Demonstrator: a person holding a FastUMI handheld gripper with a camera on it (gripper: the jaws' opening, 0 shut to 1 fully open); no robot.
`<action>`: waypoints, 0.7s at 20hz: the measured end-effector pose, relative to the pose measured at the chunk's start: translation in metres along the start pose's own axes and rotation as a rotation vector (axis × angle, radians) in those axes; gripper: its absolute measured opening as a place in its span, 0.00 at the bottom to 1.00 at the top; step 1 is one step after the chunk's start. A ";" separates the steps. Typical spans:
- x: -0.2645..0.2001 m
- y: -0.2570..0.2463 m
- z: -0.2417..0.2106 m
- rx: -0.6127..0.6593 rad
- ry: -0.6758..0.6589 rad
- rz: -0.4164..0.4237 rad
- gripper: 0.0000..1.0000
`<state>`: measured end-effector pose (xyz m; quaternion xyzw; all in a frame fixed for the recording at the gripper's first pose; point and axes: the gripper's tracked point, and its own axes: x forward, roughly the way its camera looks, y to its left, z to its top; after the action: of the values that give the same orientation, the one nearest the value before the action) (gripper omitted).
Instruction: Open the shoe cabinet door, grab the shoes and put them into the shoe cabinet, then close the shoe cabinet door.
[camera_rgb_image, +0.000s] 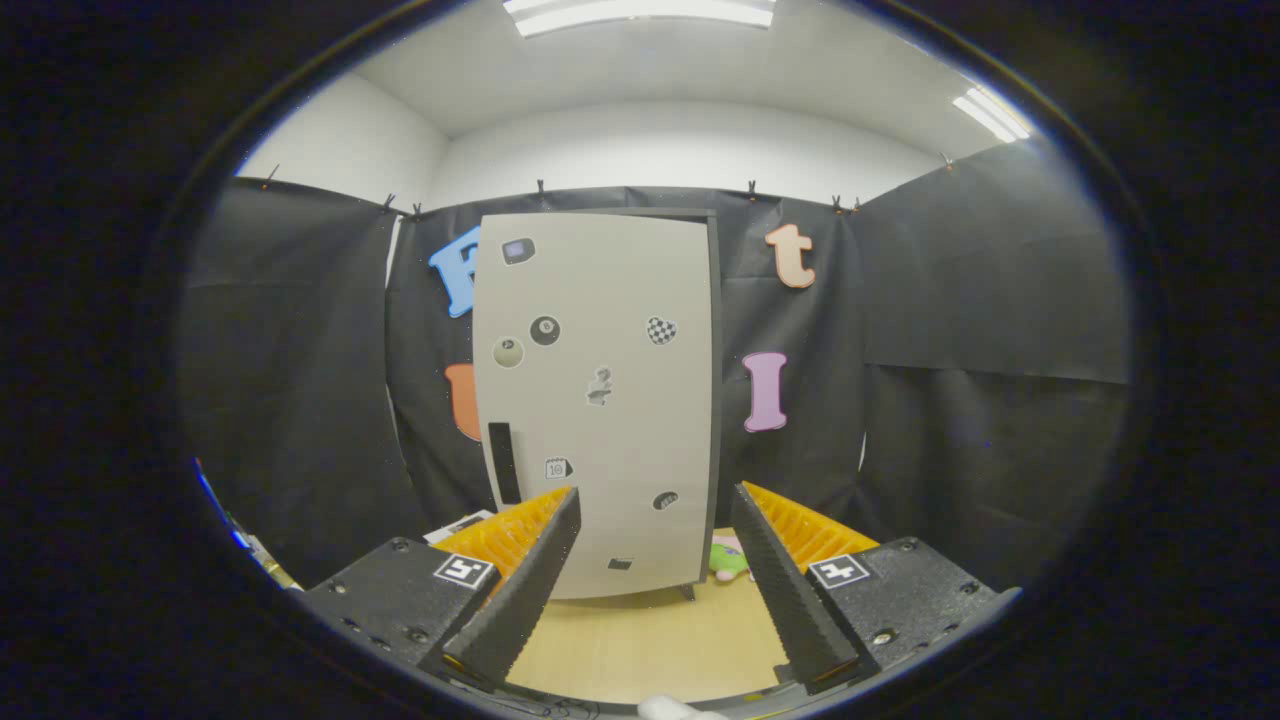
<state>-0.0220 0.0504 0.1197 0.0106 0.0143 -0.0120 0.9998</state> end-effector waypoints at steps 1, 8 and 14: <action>-0.003 -0.002 0.000 -0.002 0.000 -0.003 0.99; -0.013 -0.008 0.000 -0.008 0.000 0.001 0.99; -0.018 -0.006 0.004 -0.006 -0.009 0.017 0.99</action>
<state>-0.0404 0.0443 0.1240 0.0079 0.0099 -0.0033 0.9999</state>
